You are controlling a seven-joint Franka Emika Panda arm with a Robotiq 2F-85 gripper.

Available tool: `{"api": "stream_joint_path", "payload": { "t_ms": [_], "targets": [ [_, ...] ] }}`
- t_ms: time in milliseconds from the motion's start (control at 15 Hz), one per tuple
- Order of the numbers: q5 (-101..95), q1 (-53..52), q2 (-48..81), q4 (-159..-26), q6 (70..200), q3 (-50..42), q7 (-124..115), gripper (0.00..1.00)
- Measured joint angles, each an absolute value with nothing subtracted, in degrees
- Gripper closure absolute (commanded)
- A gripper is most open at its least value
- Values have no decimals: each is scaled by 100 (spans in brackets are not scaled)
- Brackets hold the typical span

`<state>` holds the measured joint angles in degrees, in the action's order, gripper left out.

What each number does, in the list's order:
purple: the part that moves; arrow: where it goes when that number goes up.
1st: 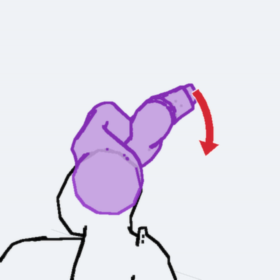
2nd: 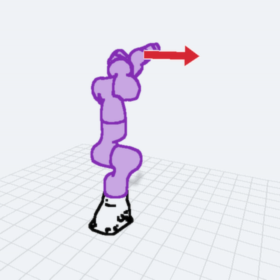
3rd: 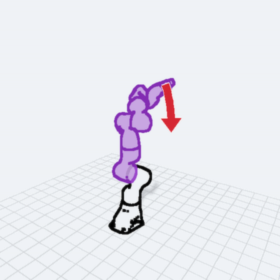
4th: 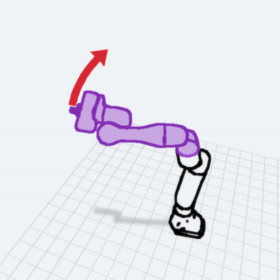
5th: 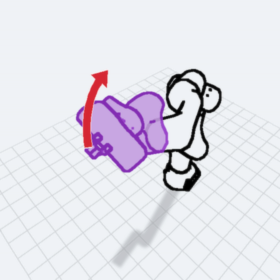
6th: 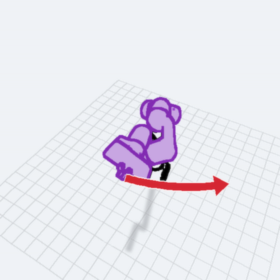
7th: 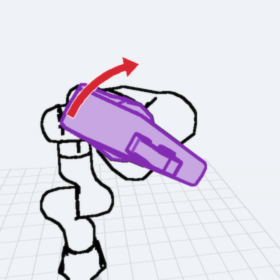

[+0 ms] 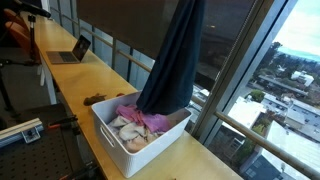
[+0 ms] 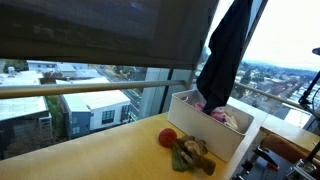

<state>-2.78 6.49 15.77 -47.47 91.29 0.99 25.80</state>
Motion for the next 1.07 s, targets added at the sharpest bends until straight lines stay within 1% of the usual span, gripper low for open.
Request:
{"api": "stream_joint_path", "payload": {
  "t_ms": [600,1067],
  "targets": [
    [-293,555,1645,-5391,9130,102,2579,99],
    [-288,629,1604,-6551,9155,62,2576,99]
  ]
}}
